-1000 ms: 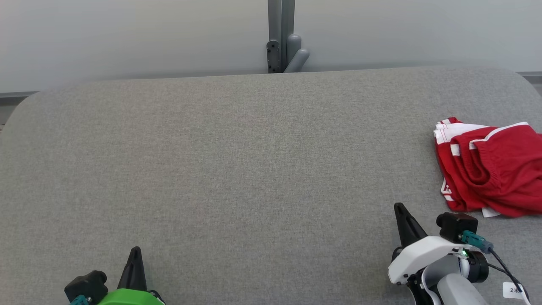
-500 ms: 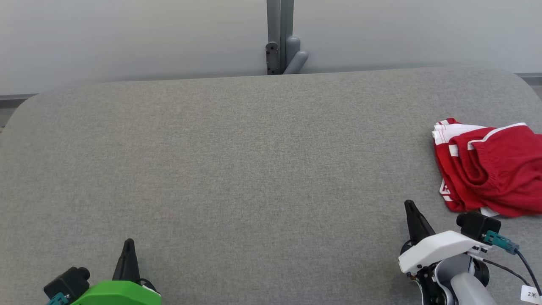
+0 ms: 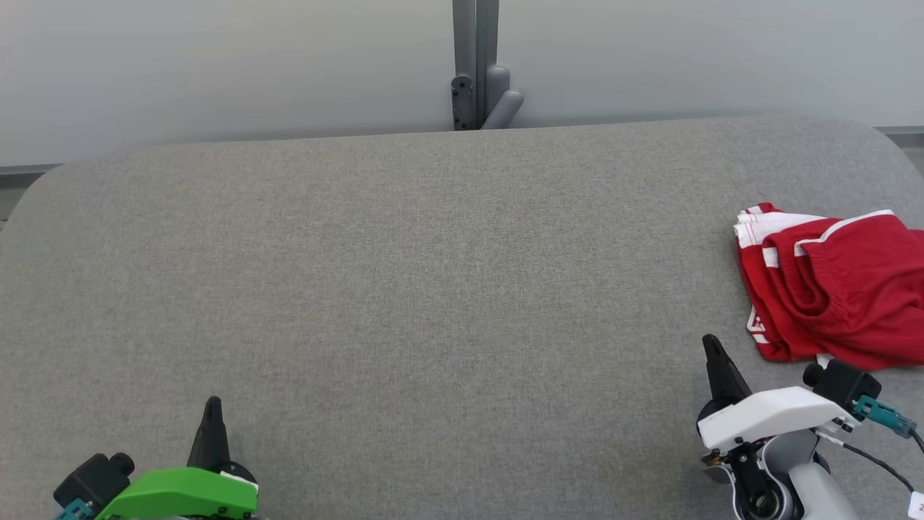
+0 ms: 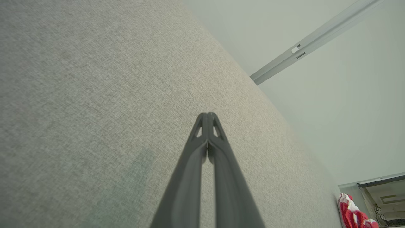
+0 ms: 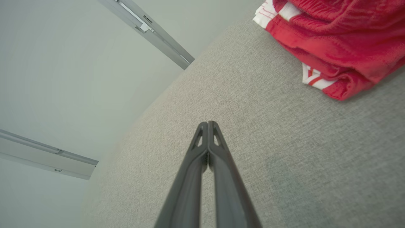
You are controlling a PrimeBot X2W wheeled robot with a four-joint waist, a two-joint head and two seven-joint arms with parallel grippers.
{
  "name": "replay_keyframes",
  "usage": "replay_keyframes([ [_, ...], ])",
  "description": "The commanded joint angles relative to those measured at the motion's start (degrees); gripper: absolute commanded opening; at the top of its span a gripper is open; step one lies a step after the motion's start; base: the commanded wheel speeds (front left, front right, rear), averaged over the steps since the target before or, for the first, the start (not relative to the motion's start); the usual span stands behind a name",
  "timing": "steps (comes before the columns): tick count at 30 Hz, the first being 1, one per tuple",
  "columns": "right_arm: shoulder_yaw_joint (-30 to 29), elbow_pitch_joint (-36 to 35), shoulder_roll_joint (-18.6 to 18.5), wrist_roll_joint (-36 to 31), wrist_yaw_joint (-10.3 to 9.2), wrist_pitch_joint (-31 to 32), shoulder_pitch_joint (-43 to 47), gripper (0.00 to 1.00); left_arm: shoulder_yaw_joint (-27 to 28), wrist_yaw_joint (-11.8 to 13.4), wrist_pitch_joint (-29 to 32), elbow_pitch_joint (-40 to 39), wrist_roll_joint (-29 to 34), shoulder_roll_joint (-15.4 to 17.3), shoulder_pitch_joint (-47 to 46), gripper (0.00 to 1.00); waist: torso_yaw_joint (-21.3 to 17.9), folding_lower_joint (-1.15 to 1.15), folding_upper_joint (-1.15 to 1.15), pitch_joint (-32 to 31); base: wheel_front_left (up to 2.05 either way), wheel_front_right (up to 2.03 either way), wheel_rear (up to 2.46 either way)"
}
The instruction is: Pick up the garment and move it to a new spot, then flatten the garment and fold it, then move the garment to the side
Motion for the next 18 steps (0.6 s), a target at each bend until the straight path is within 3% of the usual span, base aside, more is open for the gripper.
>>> replay_keyframes([
  [1, -0.4, -1.2, -0.2, 1.5, 0.01, 0.4, -0.1, 0.00, 0.3, -0.3, 0.3, -0.8, -1.3, 0.3, -1.7, 0.00, 0.0, 0.00, 0.00, 0.0, 0.00, 0.00, 0.00],
  [18, -2.3, -3.9, -0.3, 14.2, 0.01, 3.6, 0.7, 0.00, 1.4, -0.8, 3.6, -2.6, -13.2, 0.4, -2.6, 0.00, -0.2, 0.00, 0.00, -0.4, 0.00, 0.00, 0.00],
])
